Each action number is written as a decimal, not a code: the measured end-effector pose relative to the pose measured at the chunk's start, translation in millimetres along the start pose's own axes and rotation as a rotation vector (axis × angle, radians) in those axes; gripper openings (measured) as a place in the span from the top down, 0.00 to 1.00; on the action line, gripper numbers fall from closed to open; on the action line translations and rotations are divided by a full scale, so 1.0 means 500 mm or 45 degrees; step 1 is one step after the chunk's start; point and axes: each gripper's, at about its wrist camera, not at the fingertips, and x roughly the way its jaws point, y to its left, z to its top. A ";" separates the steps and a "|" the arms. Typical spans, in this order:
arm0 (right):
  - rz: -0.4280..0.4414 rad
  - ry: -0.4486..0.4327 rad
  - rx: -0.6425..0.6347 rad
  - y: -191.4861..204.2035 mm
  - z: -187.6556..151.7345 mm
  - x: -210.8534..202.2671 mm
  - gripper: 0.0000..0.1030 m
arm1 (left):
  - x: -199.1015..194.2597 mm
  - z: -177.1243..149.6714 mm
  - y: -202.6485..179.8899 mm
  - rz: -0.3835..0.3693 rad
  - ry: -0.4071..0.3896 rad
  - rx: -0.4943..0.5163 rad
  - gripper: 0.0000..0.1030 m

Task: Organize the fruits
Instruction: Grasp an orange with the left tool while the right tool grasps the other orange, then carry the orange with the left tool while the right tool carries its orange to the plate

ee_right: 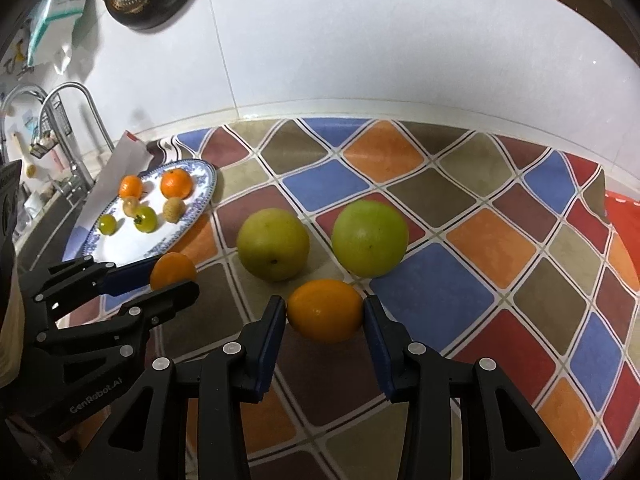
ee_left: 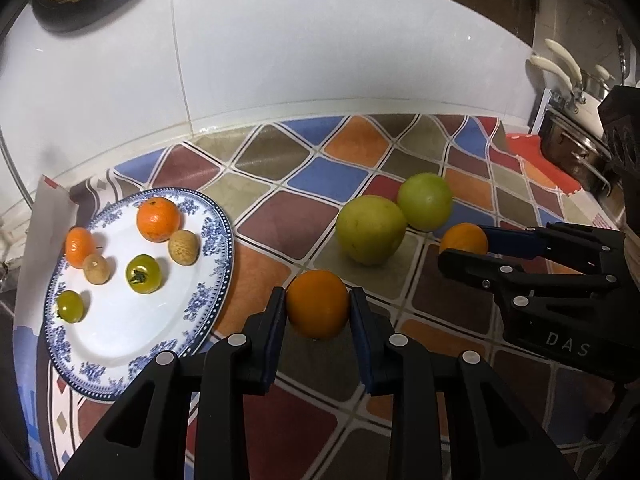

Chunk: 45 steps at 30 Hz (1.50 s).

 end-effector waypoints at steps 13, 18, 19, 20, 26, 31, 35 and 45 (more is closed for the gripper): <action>0.049 -0.077 -0.044 0.066 -0.010 -0.093 0.60 | -0.121 -0.025 0.009 0.030 -0.106 -0.035 0.69; 0.066 -0.121 -0.071 0.095 -0.010 -0.132 0.60 | -0.173 -0.031 0.013 0.051 -0.164 -0.042 0.70; 0.068 -0.129 -0.074 0.100 -0.011 -0.139 0.60 | -0.183 -0.032 0.014 0.053 -0.177 -0.045 0.69; 0.072 -0.139 -0.079 0.106 -0.010 -0.148 0.60 | -0.193 -0.033 0.016 0.058 -0.188 -0.047 0.69; 0.092 -0.198 -0.109 0.143 -0.010 -0.192 0.60 | -0.244 -0.040 0.030 0.080 -0.245 -0.063 0.70; 0.105 -0.239 -0.124 0.174 -0.007 -0.217 0.60 | -0.276 -0.050 0.047 0.104 -0.278 -0.069 0.70; 0.120 -0.265 -0.134 0.200 -0.001 -0.226 0.60 | -0.300 -0.055 0.068 0.129 -0.303 -0.073 0.70; 0.161 -0.311 -0.164 0.276 0.019 -0.225 0.60 | -0.337 -0.060 0.132 0.187 -0.349 -0.075 0.70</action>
